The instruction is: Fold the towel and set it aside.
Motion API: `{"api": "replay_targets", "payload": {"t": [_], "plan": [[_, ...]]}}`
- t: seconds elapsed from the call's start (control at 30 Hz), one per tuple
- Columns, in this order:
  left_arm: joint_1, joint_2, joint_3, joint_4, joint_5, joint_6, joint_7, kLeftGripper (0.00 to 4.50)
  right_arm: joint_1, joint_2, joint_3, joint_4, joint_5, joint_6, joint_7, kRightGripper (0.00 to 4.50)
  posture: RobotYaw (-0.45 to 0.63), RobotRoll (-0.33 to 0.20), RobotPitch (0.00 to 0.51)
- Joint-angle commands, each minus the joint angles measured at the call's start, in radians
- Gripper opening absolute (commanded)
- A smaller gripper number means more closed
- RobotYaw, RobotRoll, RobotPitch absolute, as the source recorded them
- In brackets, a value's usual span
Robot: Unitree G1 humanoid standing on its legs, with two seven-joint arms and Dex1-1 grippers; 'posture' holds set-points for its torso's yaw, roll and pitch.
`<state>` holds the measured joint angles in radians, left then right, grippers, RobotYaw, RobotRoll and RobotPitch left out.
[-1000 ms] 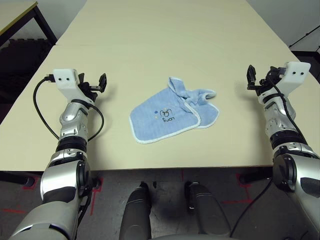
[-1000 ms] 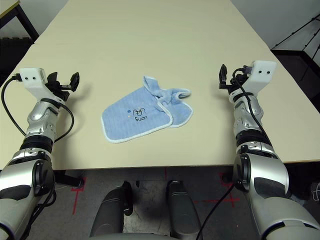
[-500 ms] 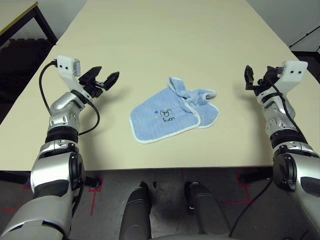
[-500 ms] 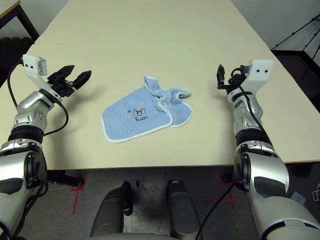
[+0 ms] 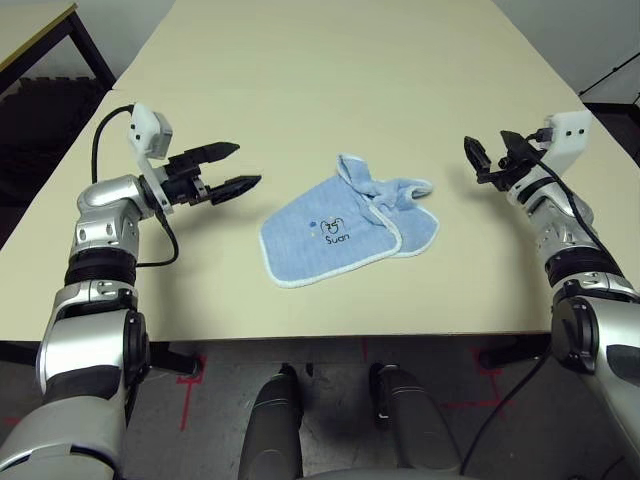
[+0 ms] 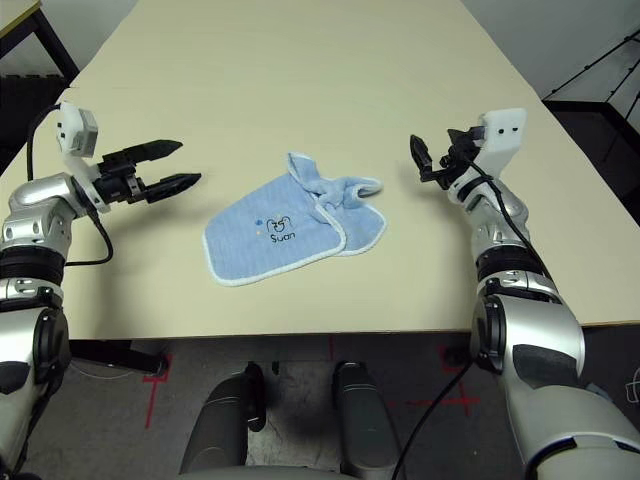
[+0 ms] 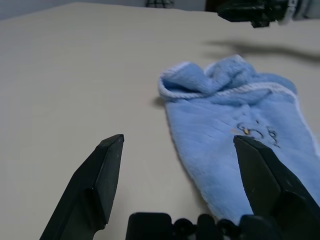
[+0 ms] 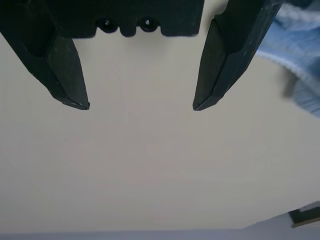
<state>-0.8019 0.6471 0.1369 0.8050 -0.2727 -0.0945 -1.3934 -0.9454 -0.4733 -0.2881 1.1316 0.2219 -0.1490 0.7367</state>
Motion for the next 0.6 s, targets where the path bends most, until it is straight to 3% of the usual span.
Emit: {"api": "replay_targets", "payload": {"t": [0.03, 0.23, 0.6], "plan": [[0.028, 0.003, -0.015, -0.053, -0.009, -0.008, -0.033, 4.44, -0.044, -0.036, 0.038, 0.026, -0.021, 0.111, 0.078, 4.50, -0.01, 0.000, 0.149], [0.052, -0.005, -0.017, -0.113, -0.028, 0.026, -0.051, 4.44, -0.130, -0.076, 0.154, 0.055, -0.112, 0.310, 0.179, 4.50, 0.00, 0.000, 0.152], [0.092, -0.020, -0.016, -0.255, -0.067, 0.138, -0.021, 4.44, -0.240, -0.043, 0.242, 0.097, -0.194, 0.484, 0.183, 4.50, 0.00, 0.000, 0.161]]}}
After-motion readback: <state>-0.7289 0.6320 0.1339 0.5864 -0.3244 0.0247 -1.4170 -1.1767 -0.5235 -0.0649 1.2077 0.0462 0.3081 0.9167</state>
